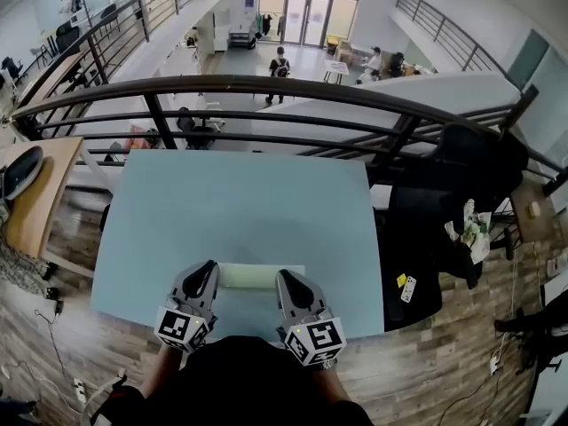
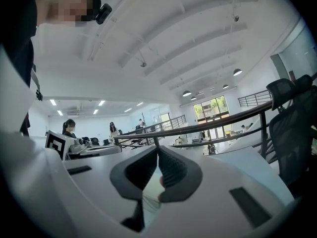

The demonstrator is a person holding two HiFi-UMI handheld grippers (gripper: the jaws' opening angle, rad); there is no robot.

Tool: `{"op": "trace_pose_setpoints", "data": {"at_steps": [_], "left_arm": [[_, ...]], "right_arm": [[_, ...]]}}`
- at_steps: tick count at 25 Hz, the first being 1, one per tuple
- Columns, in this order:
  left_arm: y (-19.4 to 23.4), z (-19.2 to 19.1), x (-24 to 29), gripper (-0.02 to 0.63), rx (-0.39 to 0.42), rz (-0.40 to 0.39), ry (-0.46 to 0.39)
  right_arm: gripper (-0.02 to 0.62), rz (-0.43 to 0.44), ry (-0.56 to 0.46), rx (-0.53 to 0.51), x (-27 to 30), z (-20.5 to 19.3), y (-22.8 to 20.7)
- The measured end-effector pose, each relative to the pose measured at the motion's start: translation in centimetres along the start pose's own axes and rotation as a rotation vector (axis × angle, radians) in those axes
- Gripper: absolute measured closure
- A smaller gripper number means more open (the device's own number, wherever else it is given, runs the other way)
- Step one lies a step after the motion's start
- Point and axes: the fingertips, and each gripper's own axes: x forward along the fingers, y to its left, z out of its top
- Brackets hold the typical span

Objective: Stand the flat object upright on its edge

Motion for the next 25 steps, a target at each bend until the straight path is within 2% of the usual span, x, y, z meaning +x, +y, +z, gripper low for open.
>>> {"op": "trace_pose_setpoints", "data": {"at_steps": [18, 25], "left_arm": [[-0.5, 1.4, 0.2, 0.578, -0.014, -0.014, -0.029], [-2.1, 1.5, 0.0, 0.578, -0.018, -0.061, -0.026]], "right_arm": [[0.588, 0.007, 0.0, -0.024, 0.5, 0.5, 1.0], [0.588, 0.028, 0.009, -0.03, 0.2, 0.1, 1.6]]}}
